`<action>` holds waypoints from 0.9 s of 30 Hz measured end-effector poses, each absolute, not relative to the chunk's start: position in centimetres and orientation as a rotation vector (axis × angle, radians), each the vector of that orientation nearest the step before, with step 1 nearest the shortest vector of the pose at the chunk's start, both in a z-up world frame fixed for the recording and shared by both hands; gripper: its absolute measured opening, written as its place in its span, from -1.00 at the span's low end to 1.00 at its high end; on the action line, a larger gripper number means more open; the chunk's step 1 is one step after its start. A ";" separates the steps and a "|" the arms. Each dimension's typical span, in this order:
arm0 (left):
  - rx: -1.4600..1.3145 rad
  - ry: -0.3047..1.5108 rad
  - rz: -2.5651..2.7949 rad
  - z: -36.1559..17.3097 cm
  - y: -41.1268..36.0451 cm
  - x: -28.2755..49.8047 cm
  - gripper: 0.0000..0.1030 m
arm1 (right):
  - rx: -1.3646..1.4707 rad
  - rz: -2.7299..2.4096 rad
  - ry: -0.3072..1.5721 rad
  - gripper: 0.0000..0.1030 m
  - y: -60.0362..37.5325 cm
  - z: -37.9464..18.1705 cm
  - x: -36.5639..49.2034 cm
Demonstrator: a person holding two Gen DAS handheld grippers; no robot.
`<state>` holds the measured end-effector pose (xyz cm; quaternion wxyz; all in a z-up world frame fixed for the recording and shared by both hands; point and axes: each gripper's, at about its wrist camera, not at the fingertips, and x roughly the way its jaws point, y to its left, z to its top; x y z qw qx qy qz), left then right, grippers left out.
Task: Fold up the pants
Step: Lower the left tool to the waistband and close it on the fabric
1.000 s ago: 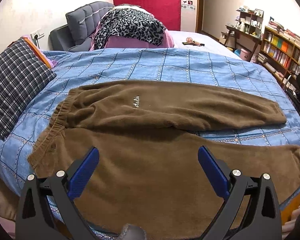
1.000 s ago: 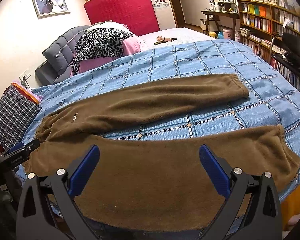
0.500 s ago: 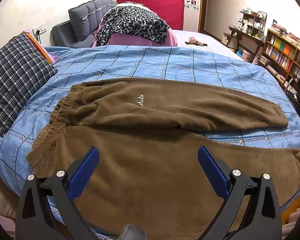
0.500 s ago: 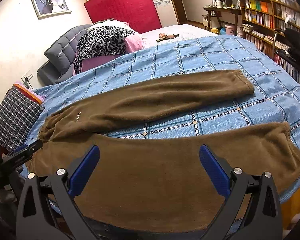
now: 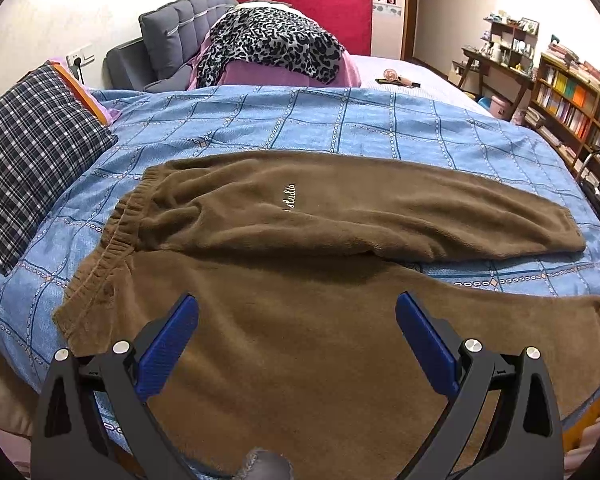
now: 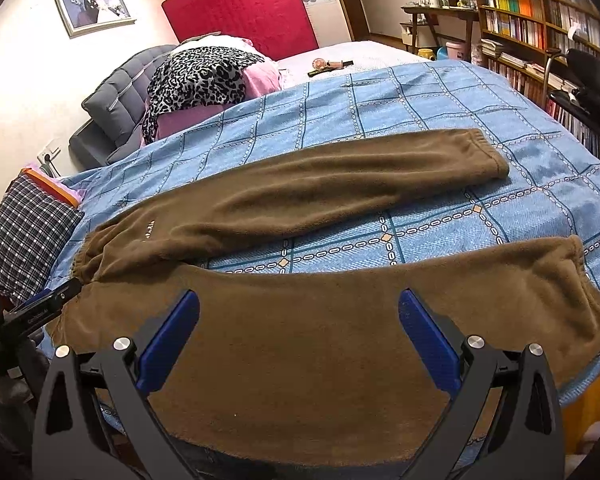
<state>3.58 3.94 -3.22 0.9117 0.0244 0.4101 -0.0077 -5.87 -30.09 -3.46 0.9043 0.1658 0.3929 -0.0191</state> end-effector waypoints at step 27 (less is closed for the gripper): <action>-0.088 0.858 0.267 -5.6 19.8 18.7 0.91 | 0.347 -0.079 0.923 0.95 -30.8 -7.1 -1.6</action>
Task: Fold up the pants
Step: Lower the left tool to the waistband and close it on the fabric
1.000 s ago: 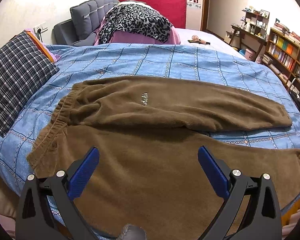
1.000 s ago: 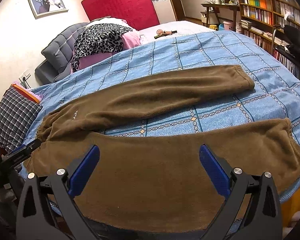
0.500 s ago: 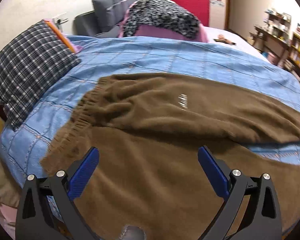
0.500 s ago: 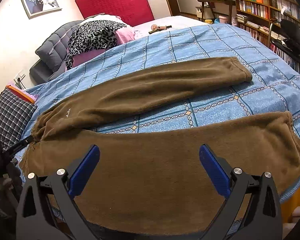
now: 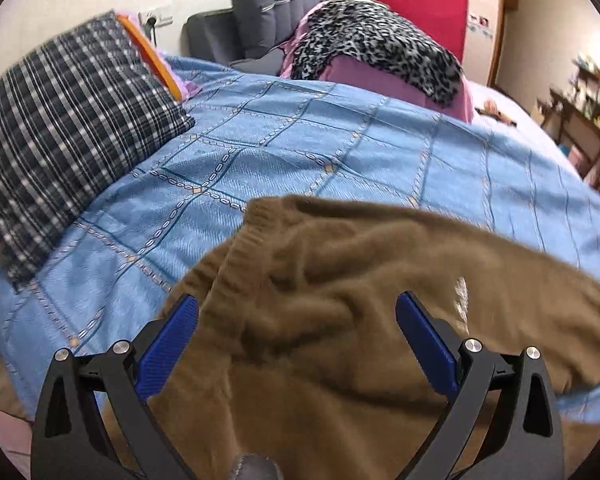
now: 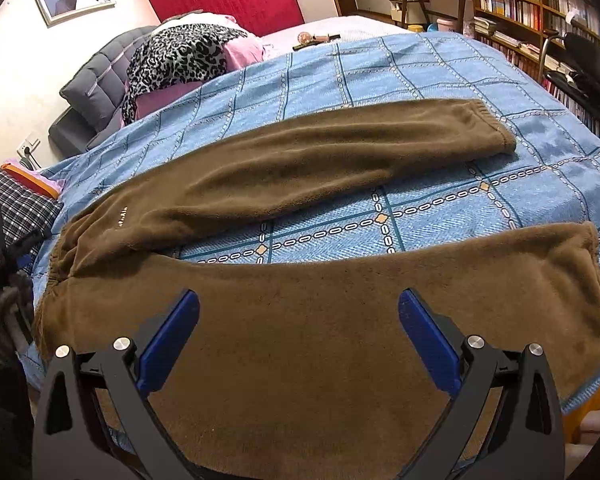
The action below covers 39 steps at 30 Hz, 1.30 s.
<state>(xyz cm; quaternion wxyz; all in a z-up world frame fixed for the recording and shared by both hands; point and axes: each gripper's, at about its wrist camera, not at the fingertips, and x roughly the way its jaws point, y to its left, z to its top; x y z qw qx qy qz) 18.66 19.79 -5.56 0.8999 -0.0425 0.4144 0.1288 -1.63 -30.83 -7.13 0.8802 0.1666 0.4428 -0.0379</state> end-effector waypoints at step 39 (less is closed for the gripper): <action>-0.207 1.036 0.211 -11.5 25.6 32.8 -0.24 | 0.494 -0.383 0.916 0.95 -52.1 -8.1 13.3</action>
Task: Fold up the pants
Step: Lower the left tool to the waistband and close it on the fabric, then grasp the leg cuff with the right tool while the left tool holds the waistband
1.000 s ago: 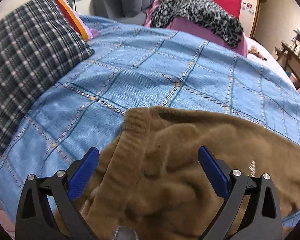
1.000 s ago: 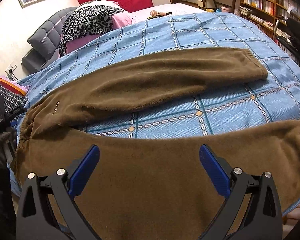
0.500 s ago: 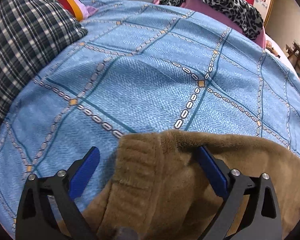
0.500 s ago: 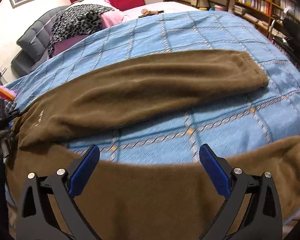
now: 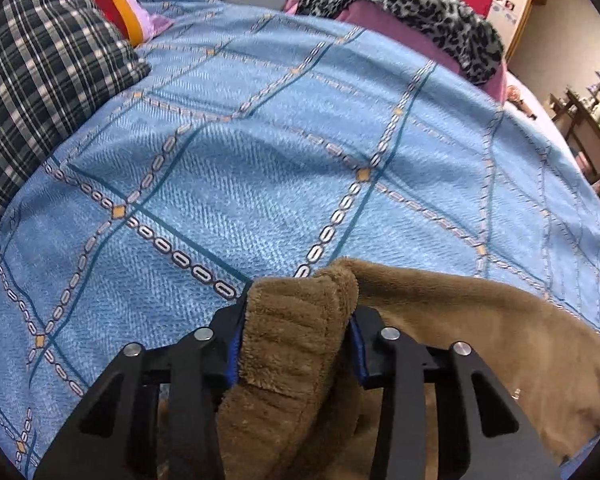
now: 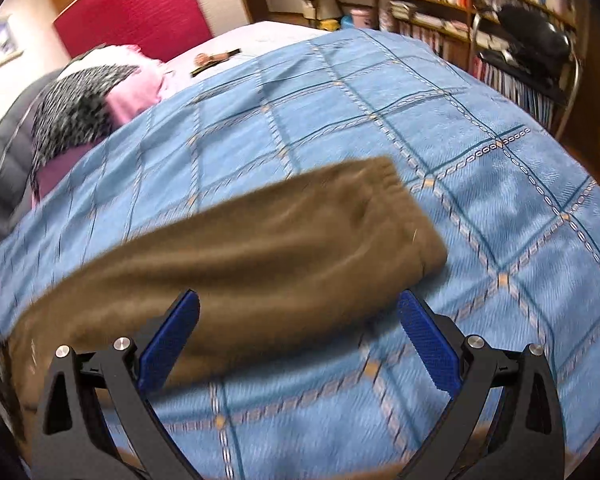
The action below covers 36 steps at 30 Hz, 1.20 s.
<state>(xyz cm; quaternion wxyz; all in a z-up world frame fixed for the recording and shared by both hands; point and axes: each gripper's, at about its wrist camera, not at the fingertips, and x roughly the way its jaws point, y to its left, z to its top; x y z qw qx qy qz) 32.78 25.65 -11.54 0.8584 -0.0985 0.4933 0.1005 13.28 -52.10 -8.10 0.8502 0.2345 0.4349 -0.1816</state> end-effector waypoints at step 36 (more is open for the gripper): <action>-0.332 0.592 -0.226 2.4 28.9 6.8 -0.29 | 0.885 -0.532 1.059 0.73 -59.8 -13.7 21.6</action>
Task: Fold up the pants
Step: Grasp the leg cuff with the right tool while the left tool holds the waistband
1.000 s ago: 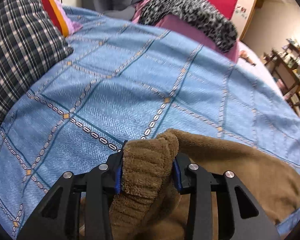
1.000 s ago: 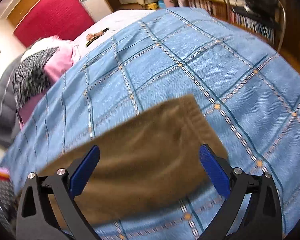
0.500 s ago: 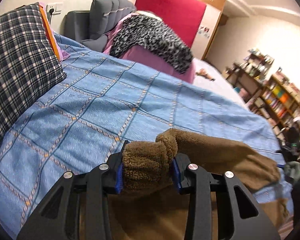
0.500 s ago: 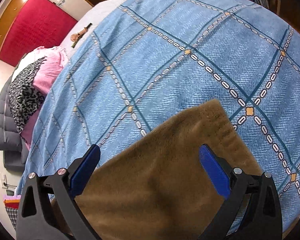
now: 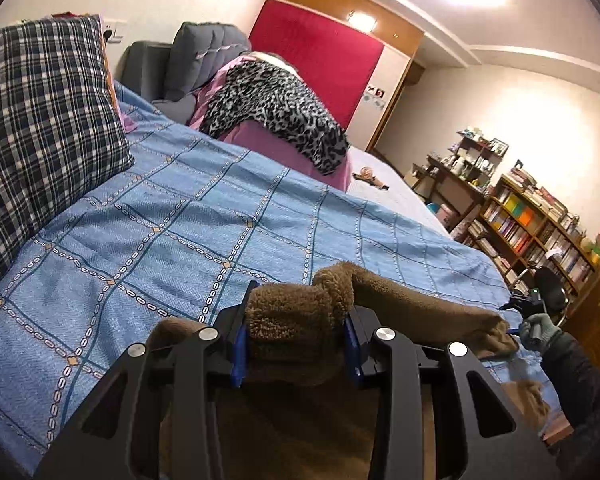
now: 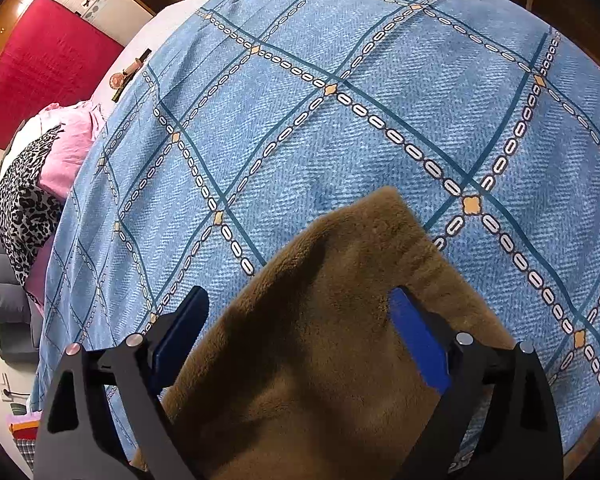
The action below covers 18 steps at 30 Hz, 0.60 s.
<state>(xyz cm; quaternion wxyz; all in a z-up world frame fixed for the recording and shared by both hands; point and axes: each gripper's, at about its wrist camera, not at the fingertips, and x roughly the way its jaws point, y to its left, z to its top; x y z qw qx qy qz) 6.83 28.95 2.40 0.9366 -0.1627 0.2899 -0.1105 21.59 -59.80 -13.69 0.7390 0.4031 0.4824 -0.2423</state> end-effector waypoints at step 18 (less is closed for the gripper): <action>-0.433 0.550 -0.183 0.8 32.6 -0.3 -0.29 | 0.545 -0.659 1.289 0.69 -53.9 -16.5 27.5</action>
